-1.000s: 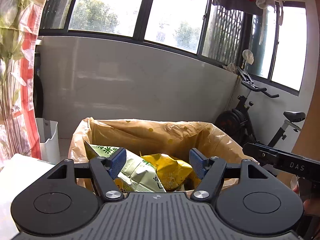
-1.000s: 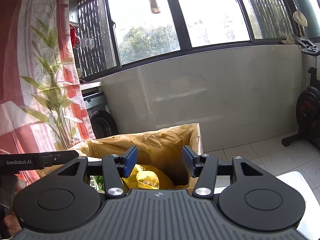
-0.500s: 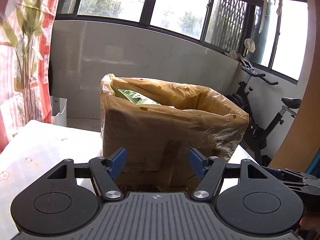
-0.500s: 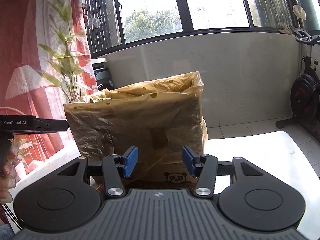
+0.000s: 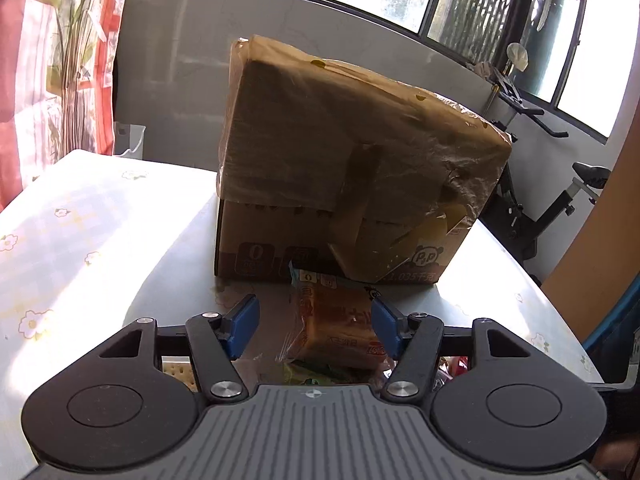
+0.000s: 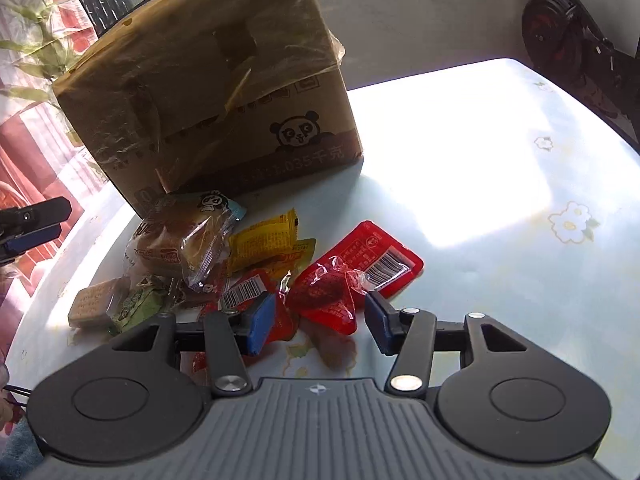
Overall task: Organize snacks
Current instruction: 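Return both grippers to the table and reach the right gripper toward the red packet, then grasp the green square pack with the left gripper while the right grasps the red packet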
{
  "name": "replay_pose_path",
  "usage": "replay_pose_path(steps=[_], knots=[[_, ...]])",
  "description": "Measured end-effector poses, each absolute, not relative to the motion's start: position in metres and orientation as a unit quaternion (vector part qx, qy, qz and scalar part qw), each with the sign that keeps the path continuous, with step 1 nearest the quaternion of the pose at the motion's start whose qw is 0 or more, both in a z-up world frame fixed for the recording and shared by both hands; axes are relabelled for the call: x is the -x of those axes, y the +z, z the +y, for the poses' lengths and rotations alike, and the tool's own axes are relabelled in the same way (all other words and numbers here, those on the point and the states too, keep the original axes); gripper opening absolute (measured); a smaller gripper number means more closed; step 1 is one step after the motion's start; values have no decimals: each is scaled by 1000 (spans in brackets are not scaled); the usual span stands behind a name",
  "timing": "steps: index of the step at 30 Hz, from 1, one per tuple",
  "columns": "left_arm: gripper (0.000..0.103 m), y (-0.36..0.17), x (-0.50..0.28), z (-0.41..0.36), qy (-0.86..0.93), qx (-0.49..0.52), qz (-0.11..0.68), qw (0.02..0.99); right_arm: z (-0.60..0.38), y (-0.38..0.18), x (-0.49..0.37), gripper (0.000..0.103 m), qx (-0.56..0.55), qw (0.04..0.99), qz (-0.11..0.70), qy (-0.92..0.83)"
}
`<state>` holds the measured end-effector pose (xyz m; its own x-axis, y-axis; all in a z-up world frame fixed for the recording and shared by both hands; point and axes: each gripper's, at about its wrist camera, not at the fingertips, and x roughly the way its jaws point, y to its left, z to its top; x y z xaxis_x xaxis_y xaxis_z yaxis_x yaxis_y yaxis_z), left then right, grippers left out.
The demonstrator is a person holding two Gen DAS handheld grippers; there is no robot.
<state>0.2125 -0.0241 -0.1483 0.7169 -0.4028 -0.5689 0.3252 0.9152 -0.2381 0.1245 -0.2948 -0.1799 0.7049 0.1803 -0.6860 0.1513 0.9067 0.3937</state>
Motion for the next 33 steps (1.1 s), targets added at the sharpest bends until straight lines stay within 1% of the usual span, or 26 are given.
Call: replay_pose_path(steps=[2,5,13,17,25,27,33], knots=[[61,-155,-212,-21,-194,62,328,923,-297,-183,-127,54,-227,894,387,4],[61,-160,-212,-16,-192,68,334,920,-296,-184,-135,53,-215,897,385,-2],[61,-169,-203,-22,-203,60,337,917,-284,-186,-157,55,-138,916,377,-7],[61,-178,-198,-25,-208,60,348,912,-272,-190,-153,55,-86,927,366,0],[60,-185,-197,-28,-209,66,356,908,-264,-195,-137,56,-54,936,348,18],[60,-185,-196,-28,-208,68,355,909,-265,-195,-135,61,-56,937,343,23],[60,-190,-197,-30,-210,69,360,906,-261,-194,-126,64,-48,943,328,36]])
